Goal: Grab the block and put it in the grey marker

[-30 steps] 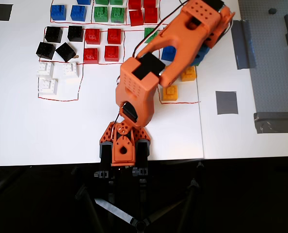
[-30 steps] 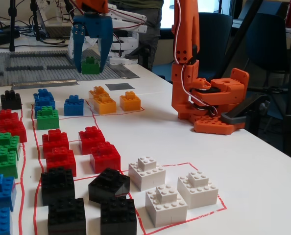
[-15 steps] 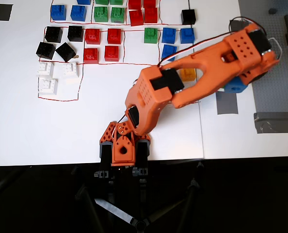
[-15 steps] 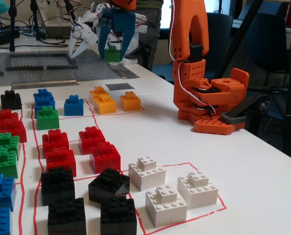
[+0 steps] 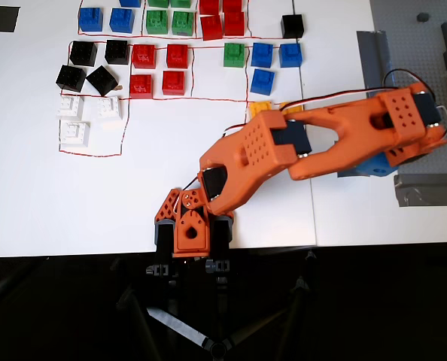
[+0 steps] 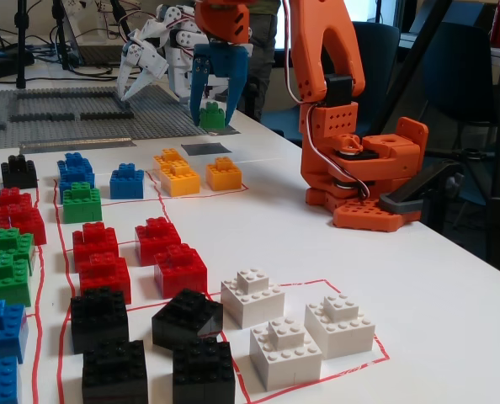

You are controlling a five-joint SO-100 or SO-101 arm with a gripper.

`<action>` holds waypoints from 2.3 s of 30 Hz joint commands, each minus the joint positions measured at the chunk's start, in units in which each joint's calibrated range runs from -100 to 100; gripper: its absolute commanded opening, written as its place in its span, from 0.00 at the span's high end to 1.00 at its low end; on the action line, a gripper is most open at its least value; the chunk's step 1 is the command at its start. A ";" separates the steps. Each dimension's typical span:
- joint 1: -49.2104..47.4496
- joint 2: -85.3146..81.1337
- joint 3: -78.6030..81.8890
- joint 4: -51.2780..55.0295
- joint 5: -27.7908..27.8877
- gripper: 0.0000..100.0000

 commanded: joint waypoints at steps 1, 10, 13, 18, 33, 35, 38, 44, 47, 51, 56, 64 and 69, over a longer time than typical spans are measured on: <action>-1.64 -2.89 -4.81 -1.07 -0.78 1.00; -3.80 3.84 -9.16 -1.32 -2.44 1.00; -3.97 5.66 -11.16 -1.32 -2.44 1.00; -3.22 8.07 -13.16 -1.56 -2.34 0.93; -1.06 8.16 -19.42 3.01 -0.88 0.65; -0.97 7.12 -21.69 5.54 -0.59 0.64; -0.97 4.88 -25.41 10.43 -0.29 0.64; -3.30 -2.29 -26.59 16.96 -0.39 0.72; -6.05 -7.21 -21.96 16.88 -2.05 0.77; -12.12 -13.95 -12.70 16.55 -5.52 0.84; -22.35 -20.68 -1.27 15.25 -12.75 1.00; -39.08 -26.30 8.27 15.17 -23.20 1.00; -48.39 -27.25 9.45 15.17 -29.40 1.00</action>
